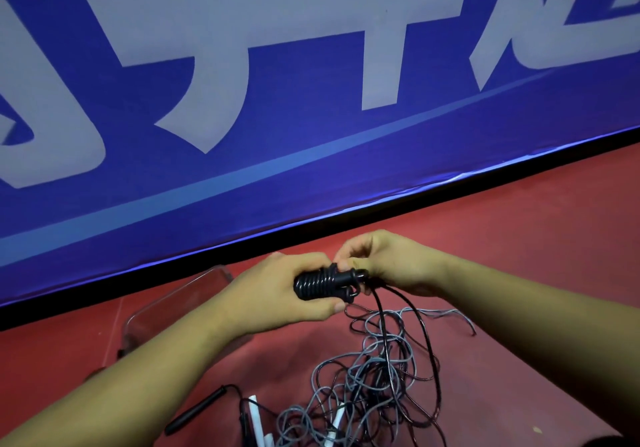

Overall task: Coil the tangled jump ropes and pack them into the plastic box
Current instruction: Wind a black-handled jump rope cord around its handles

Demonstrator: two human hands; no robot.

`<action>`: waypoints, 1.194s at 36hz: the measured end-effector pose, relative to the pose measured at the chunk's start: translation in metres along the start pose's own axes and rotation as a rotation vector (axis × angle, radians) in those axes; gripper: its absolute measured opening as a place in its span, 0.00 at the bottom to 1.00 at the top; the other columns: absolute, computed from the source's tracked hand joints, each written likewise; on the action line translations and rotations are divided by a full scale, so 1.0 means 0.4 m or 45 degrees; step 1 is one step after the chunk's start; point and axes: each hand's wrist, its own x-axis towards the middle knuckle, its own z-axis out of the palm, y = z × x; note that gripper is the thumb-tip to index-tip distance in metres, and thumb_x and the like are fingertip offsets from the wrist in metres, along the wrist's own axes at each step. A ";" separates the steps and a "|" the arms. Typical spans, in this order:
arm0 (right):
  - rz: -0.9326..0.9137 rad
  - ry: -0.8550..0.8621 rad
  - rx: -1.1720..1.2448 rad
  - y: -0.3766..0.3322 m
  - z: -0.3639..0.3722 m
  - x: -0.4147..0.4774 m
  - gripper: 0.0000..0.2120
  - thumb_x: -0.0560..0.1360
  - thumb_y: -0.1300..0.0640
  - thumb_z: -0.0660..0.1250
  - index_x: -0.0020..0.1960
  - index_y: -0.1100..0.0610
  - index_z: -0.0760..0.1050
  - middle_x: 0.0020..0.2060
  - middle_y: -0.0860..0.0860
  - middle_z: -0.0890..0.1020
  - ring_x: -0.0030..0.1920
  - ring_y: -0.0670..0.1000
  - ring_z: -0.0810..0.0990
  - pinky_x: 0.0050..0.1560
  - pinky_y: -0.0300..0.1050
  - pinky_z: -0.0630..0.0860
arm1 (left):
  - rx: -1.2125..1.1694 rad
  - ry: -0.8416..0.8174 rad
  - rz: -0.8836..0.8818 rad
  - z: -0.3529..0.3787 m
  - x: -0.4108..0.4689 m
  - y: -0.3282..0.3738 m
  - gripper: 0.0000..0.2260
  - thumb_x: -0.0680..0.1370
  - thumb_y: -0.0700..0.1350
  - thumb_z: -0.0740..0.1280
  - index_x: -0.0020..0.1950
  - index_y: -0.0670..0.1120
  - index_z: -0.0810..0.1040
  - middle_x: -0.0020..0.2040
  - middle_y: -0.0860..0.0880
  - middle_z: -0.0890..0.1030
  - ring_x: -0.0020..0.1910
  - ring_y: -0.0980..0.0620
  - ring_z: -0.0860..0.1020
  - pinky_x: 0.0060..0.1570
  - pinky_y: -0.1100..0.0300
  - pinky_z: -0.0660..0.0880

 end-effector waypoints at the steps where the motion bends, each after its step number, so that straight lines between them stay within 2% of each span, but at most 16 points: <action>1: 0.033 -0.002 0.038 0.007 0.002 0.001 0.06 0.78 0.67 0.65 0.45 0.61 0.78 0.30 0.51 0.78 0.28 0.47 0.74 0.31 0.39 0.71 | -0.050 0.035 -0.016 0.002 0.000 0.000 0.18 0.69 0.61 0.73 0.50 0.50 0.79 0.36 0.46 0.81 0.35 0.46 0.79 0.40 0.45 0.77; 3: 0.076 0.005 0.088 0.015 0.007 0.004 0.07 0.80 0.67 0.61 0.46 0.62 0.77 0.30 0.52 0.78 0.28 0.48 0.73 0.32 0.41 0.71 | -0.130 0.136 -0.028 0.000 -0.001 0.002 0.19 0.67 0.63 0.72 0.50 0.52 0.79 0.37 0.47 0.81 0.34 0.50 0.78 0.40 0.49 0.76; 6: 0.095 0.023 0.095 0.020 0.015 0.006 0.12 0.82 0.58 0.61 0.41 0.57 0.76 0.30 0.52 0.77 0.28 0.49 0.74 0.33 0.42 0.71 | -0.299 0.252 -0.084 -0.008 0.006 0.011 0.21 0.67 0.64 0.74 0.54 0.56 0.76 0.40 0.47 0.83 0.36 0.46 0.77 0.42 0.51 0.76; 9: 0.122 -0.021 0.044 0.024 0.030 0.001 0.13 0.82 0.52 0.60 0.46 0.57 0.79 0.29 0.50 0.73 0.27 0.49 0.72 0.31 0.41 0.72 | -0.477 0.331 -0.125 -0.015 0.014 0.021 0.22 0.68 0.59 0.76 0.60 0.62 0.74 0.44 0.45 0.84 0.38 0.46 0.80 0.44 0.53 0.76; 11: 0.169 -0.059 0.080 0.024 0.040 0.001 0.14 0.83 0.51 0.58 0.48 0.58 0.78 0.27 0.48 0.69 0.25 0.48 0.67 0.29 0.40 0.69 | -0.437 0.387 -0.145 -0.018 0.017 0.026 0.16 0.70 0.57 0.74 0.57 0.65 0.78 0.47 0.50 0.84 0.42 0.49 0.82 0.46 0.58 0.77; 14: 0.231 -0.063 0.043 0.017 0.055 0.001 0.14 0.84 0.52 0.56 0.50 0.57 0.77 0.28 0.48 0.65 0.25 0.46 0.61 0.27 0.38 0.63 | -0.389 0.424 -0.195 -0.022 0.022 0.017 0.11 0.72 0.53 0.75 0.54 0.59 0.81 0.40 0.55 0.83 0.35 0.59 0.79 0.38 0.66 0.74; 18: 0.189 -0.009 -0.172 -0.006 0.073 0.004 0.13 0.84 0.53 0.57 0.54 0.60 0.77 0.29 0.50 0.65 0.25 0.46 0.62 0.25 0.38 0.63 | -0.227 0.492 -0.267 -0.032 0.023 -0.001 0.11 0.71 0.55 0.76 0.51 0.57 0.79 0.37 0.55 0.81 0.31 0.63 0.74 0.33 0.73 0.68; 21: 0.143 -0.026 -0.353 -0.029 0.075 0.002 0.09 0.82 0.56 0.63 0.56 0.60 0.76 0.28 0.51 0.64 0.24 0.47 0.62 0.24 0.39 0.63 | -0.082 0.531 -0.317 -0.047 0.025 -0.015 0.12 0.70 0.55 0.77 0.50 0.58 0.78 0.34 0.55 0.79 0.30 0.62 0.73 0.30 0.71 0.68; 25: 0.095 -0.040 -0.686 -0.056 0.070 0.003 0.03 0.80 0.56 0.65 0.50 0.54 0.76 0.31 0.48 0.71 0.28 0.48 0.68 0.32 0.42 0.68 | 0.249 0.443 -0.372 -0.066 0.024 -0.044 0.15 0.69 0.59 0.76 0.52 0.62 0.75 0.36 0.57 0.79 0.34 0.59 0.76 0.38 0.59 0.73; 27: 0.053 -0.026 -0.950 -0.066 0.072 0.004 0.05 0.80 0.54 0.65 0.49 0.54 0.77 0.34 0.48 0.75 0.35 0.49 0.73 0.38 0.42 0.67 | 0.431 0.376 -0.383 -0.060 0.024 -0.044 0.17 0.70 0.61 0.74 0.54 0.63 0.72 0.41 0.59 0.80 0.41 0.56 0.78 0.43 0.56 0.75; 30: -0.010 -0.057 -1.170 -0.073 0.085 0.004 0.10 0.80 0.54 0.65 0.40 0.52 0.72 0.31 0.47 0.72 0.38 0.54 0.72 0.39 0.42 0.64 | 0.736 0.287 -0.350 -0.040 0.028 -0.035 0.19 0.72 0.63 0.72 0.58 0.63 0.69 0.51 0.59 0.79 0.51 0.52 0.78 0.47 0.55 0.75; 33: -0.096 -0.035 -1.462 -0.082 0.095 0.003 0.09 0.79 0.51 0.64 0.45 0.55 0.77 0.35 0.52 0.76 0.40 0.58 0.75 0.38 0.45 0.66 | 0.891 0.169 -0.277 -0.023 0.031 -0.030 0.21 0.72 0.64 0.69 0.62 0.62 0.68 0.55 0.57 0.78 0.55 0.51 0.78 0.50 0.55 0.75; 35: -0.207 0.049 -1.641 -0.097 0.095 0.000 0.10 0.78 0.50 0.65 0.52 0.54 0.80 0.43 0.54 0.81 0.45 0.60 0.79 0.38 0.45 0.67 | 0.871 0.054 -0.232 -0.018 0.029 -0.024 0.20 0.72 0.64 0.68 0.61 0.64 0.69 0.53 0.57 0.79 0.53 0.52 0.78 0.47 0.56 0.75; 37: -0.284 0.129 -1.710 -0.109 0.088 -0.002 0.12 0.76 0.46 0.68 0.53 0.52 0.81 0.46 0.53 0.83 0.46 0.59 0.80 0.39 0.45 0.68 | 0.812 -0.041 -0.178 -0.016 0.026 -0.012 0.18 0.70 0.63 0.69 0.58 0.66 0.70 0.46 0.58 0.79 0.46 0.56 0.77 0.39 0.60 0.72; 40: -0.320 0.213 -1.698 -0.118 0.070 -0.005 0.15 0.72 0.41 0.70 0.50 0.51 0.80 0.42 0.50 0.82 0.45 0.56 0.80 0.39 0.45 0.68 | 0.761 -0.100 -0.121 -0.015 0.024 -0.002 0.21 0.67 0.70 0.70 0.56 0.65 0.72 0.43 0.60 0.80 0.40 0.61 0.74 0.34 0.66 0.65; 43: -0.351 0.277 -1.624 -0.113 0.048 -0.003 0.17 0.68 0.37 0.72 0.43 0.51 0.76 0.35 0.46 0.77 0.40 0.52 0.75 0.36 0.45 0.65 | 0.668 -0.092 -0.095 -0.011 0.022 -0.004 0.22 0.65 0.73 0.69 0.50 0.62 0.73 0.34 0.60 0.76 0.34 0.63 0.73 0.33 0.65 0.65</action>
